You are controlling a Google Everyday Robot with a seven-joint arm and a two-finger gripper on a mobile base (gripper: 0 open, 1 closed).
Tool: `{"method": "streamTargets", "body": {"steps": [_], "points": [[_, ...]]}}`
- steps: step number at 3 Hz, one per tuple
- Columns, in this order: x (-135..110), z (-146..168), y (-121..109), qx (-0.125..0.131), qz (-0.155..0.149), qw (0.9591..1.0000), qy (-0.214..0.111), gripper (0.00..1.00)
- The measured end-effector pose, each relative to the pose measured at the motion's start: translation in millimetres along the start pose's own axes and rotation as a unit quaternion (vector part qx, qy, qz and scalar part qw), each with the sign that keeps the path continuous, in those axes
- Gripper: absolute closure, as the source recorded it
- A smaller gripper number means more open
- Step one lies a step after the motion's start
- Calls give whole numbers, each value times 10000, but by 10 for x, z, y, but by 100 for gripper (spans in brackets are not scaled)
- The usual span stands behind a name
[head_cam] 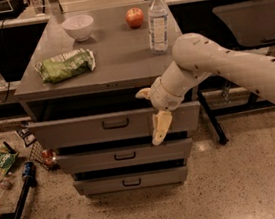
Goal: Open top drawer
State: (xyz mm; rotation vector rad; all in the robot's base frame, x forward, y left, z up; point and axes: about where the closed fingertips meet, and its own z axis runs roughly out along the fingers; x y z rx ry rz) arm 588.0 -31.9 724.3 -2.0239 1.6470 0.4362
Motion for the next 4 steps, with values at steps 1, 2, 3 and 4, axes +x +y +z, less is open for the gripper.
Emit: {"method": "streamTargets", "body": {"steps": [1, 2, 3, 4], "points": [[79, 178, -131, -61, 41, 9999, 78, 0], [181, 394, -253, -177, 135, 9996, 174, 3], [245, 498, -280, -257, 234, 9993, 168, 26], [306, 441, -81, -366, 268, 9988, 162, 49]]}}
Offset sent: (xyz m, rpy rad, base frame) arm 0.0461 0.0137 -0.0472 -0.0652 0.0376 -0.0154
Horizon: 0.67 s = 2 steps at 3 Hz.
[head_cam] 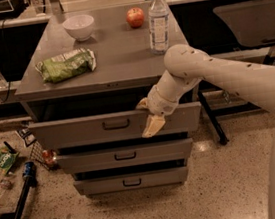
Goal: Open top drawer
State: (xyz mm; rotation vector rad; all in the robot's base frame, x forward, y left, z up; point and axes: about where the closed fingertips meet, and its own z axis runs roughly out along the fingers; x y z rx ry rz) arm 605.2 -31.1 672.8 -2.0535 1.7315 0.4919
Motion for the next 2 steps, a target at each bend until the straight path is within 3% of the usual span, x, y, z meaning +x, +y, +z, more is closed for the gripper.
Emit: {"method": "streamTargets", "body": {"steps": [2], "points": [[-8, -74, 306, -154, 109, 9998, -51, 95]]}}
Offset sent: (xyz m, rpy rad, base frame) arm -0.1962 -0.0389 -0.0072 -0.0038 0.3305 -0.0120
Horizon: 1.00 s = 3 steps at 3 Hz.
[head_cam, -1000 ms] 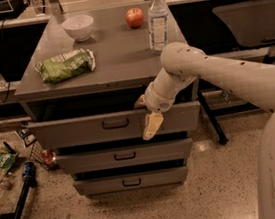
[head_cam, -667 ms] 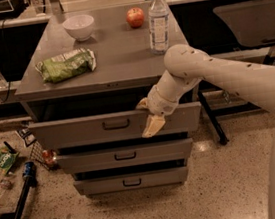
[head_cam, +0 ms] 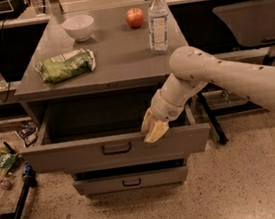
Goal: Open top drawer
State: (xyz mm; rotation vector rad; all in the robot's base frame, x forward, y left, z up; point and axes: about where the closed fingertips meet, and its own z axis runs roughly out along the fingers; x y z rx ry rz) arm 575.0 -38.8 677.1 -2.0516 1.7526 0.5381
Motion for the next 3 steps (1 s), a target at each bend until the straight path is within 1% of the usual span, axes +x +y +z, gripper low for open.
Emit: {"method": "streamTargets", "body": {"steps": [1, 2, 3], "points": [[0, 0, 0, 0, 0, 10000, 0, 91], [-2, -4, 1, 0, 1, 10000, 0, 69], [-4, -8, 1, 0, 1, 10000, 0, 71]]}}
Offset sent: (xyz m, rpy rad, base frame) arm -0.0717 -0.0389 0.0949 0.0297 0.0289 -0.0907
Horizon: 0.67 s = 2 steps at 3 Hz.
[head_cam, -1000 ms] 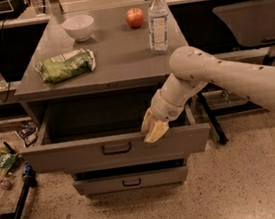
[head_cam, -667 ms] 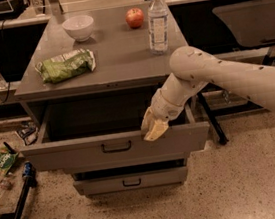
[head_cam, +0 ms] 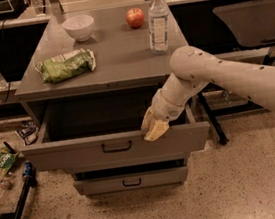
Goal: Open top drawer
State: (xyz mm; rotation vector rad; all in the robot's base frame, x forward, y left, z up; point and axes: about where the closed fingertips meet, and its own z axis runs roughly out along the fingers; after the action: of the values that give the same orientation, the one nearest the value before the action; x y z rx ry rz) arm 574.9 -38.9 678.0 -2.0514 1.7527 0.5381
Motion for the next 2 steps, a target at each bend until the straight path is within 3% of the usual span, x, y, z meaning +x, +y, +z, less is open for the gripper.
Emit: {"method": "streamTargets", "body": {"steps": [1, 2], "points": [[0, -2, 0, 1, 0, 10000, 0, 94], [-4, -20, 1, 11, 4, 10000, 1, 92]]}}
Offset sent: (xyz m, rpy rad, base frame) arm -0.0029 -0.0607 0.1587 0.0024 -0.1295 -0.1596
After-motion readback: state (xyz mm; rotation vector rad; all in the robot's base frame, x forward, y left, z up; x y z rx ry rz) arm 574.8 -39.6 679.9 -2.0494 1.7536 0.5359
